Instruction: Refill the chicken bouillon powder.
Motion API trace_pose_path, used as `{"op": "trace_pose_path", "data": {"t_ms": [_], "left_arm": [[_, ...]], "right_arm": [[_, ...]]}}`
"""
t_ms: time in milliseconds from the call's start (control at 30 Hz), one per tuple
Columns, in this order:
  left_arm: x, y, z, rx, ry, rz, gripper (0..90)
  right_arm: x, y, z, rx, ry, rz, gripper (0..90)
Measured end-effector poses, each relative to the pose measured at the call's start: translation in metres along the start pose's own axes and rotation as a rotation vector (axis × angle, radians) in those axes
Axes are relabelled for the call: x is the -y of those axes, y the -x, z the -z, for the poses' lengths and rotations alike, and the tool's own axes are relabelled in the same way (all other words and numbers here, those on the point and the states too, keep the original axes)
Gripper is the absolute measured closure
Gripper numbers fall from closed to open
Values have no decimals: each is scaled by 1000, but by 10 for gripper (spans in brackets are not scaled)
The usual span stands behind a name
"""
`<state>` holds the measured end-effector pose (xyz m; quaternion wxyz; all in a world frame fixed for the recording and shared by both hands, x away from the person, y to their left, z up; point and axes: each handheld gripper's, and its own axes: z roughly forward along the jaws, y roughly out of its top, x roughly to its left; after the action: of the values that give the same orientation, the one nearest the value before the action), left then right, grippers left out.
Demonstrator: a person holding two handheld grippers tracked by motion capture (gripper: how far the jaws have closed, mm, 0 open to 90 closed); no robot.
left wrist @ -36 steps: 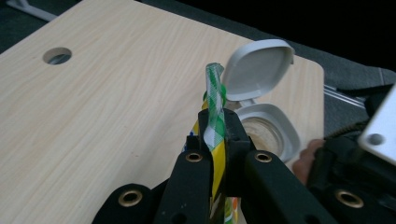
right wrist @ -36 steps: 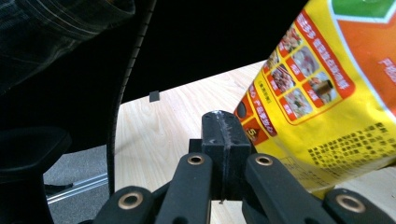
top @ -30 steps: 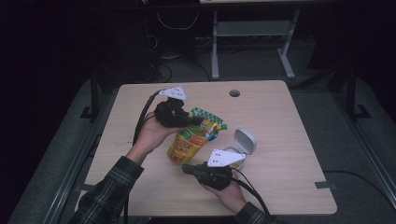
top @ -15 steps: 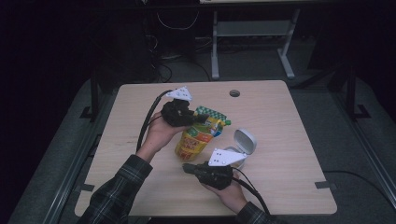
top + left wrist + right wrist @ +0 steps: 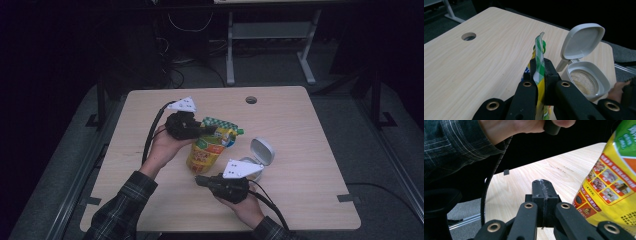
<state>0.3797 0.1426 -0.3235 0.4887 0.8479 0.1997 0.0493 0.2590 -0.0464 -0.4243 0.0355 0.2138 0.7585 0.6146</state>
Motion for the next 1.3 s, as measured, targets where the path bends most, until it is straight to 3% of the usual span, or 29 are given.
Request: {"op": "trace_pose_path", "data": {"t_ms": [500,867,1200,1300], "left_arm": [[32,11,31,-12,52,-24,887],[60,16,44,-13,74,-15,868],[76,16,51,-17,48,3,788],[81,17,52,-20,40,11,714]], "right_arm": [[1,0,-1,2,-6,7,900],[2,-1,-3,2,-20,5,900],[4,0,-4,2,-24,7,900],[4,0,-4,2,-24,10,900]]}}
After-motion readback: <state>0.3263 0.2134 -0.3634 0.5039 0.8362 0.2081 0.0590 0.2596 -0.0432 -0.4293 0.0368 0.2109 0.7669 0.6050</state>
